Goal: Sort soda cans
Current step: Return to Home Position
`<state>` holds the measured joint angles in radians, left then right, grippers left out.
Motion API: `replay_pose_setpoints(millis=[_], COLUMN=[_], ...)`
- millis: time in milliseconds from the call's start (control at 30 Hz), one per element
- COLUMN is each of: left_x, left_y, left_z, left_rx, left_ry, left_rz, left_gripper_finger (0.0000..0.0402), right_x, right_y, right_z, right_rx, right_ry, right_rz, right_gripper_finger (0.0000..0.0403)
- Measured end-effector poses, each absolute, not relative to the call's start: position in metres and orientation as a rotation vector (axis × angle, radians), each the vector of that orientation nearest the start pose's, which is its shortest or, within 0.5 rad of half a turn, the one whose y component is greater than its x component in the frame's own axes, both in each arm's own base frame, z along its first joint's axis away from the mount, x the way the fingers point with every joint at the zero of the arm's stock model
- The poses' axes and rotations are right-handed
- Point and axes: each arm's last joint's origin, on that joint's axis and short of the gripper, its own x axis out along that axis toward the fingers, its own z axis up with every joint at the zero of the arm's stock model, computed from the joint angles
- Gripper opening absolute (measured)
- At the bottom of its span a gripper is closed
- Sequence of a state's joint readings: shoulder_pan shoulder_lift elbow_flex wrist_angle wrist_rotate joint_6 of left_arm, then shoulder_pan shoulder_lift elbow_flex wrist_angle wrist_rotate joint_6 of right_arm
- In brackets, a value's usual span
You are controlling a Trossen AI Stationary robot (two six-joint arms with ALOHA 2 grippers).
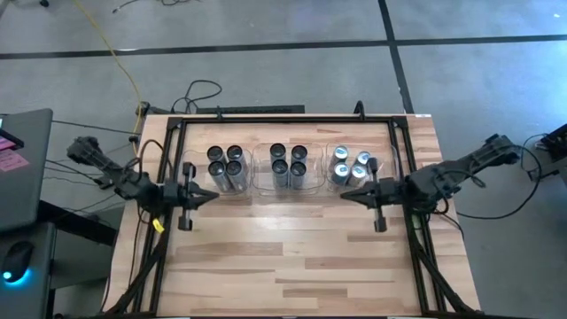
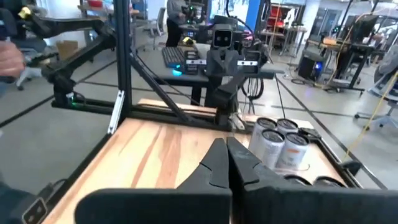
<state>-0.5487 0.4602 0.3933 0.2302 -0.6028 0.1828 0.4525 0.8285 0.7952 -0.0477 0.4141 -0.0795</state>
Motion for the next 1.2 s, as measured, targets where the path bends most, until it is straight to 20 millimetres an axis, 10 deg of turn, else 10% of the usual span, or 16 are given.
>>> replay_pose_setpoints(millis=[167,600,1200], left_x=[0.111,0.122,0.1], left_y=[-0.034,-0.006,0.002], left_z=[0.268,0.236,0.185], left_rx=[0.135,0.092,-0.013], left_ry=[-0.118,-0.063,-0.039], left_rz=[0.072,0.05,0.142], left_gripper_finger=[0.0,0.0,0.0], right_x=[0.151,0.128,0.105], right_y=[0.059,0.011,-0.004], right_z=[0.344,0.272,0.206], right_rx=[-0.118,0.038,0.125], right_ry=[0.051,-0.003,-0.059], right_rz=[0.034,0.029,-0.011], right_gripper_finger=[0.0,0.0,0.0])
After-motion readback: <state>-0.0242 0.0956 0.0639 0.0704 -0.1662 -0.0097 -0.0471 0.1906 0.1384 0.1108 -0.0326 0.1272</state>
